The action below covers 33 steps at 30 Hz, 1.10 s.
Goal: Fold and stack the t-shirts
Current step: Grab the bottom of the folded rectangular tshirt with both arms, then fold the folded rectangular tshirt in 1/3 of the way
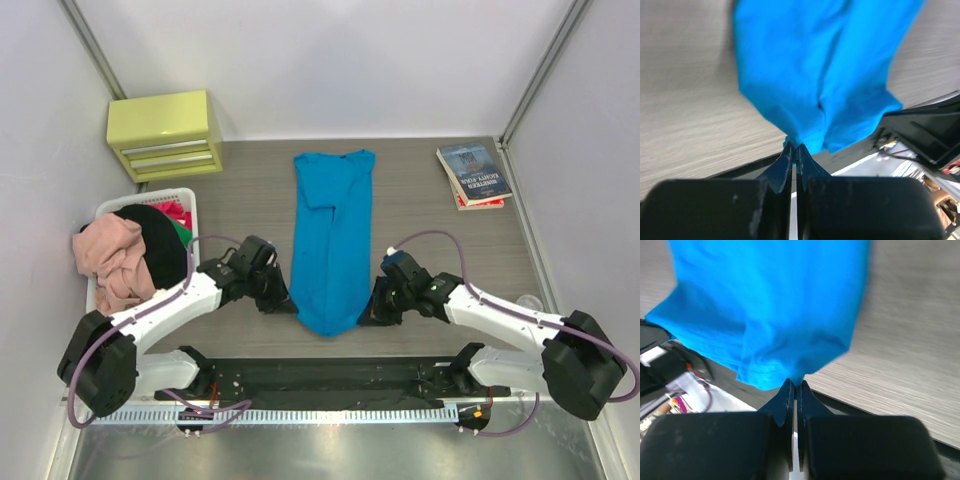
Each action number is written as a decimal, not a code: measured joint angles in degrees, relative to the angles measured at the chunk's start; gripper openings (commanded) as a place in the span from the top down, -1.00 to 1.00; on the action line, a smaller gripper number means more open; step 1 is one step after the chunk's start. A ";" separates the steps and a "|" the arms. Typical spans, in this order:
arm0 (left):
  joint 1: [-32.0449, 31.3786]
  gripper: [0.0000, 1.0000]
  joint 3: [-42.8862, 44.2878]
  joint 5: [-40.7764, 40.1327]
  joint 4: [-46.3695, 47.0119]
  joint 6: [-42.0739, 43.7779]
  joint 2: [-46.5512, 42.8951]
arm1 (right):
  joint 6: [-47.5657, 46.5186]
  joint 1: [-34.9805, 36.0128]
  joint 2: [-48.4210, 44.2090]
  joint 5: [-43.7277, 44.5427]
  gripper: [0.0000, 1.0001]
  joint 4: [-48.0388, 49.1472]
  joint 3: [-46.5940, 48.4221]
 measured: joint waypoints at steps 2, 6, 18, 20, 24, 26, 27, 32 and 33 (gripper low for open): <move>0.94 1.00 3.48 -0.63 -0.87 1.46 0.33 | -0.90 -0.72 0.15 0.79 0.97 -0.66 2.93; 4.13 0.99 8.92 -1.25 -1.81 4.42 1.09 | -3.04 -4.33 0.15 2.58 0.97 -2.16 8.57; 9.33 0.99 18.75 -1.14 1.27 10.54 12.94 | -12.26 -15.10 8.94 4.28 0.98 -3.23 20.17; 9.92 1.00 20.59 -1.07 1.77 10.91 15.06 | -13.55 -15.78 10.95 4.61 0.98 -3.89 21.88; 11.19 0.99 23.43 -0.87 4.55 11.91 19.06 | -15.96 -16.81 16.41 5.20 0.98 -3.26 26.01; 11.96 1.00 24.06 -0.70 5.38 12.15 20.31 | -16.96 -17.29 18.53 5.38 0.98 -3.04 27.28; 12.39 1.00 24.48 -0.63 5.88 12.22 21.16 | -17.33 -17.64 19.82 5.44 0.97 -2.89 28.02; 14.32 1.00 27.91 -0.22 7.61 12.96 26.93 | -19.04 -19.21 25.68 5.57 0.98 -1.40 31.30; 14.73 1.00 28.89 0.00 8.22 13.22 28.50 | -19.54 -19.74 26.95 5.57 0.97 -1.01 32.09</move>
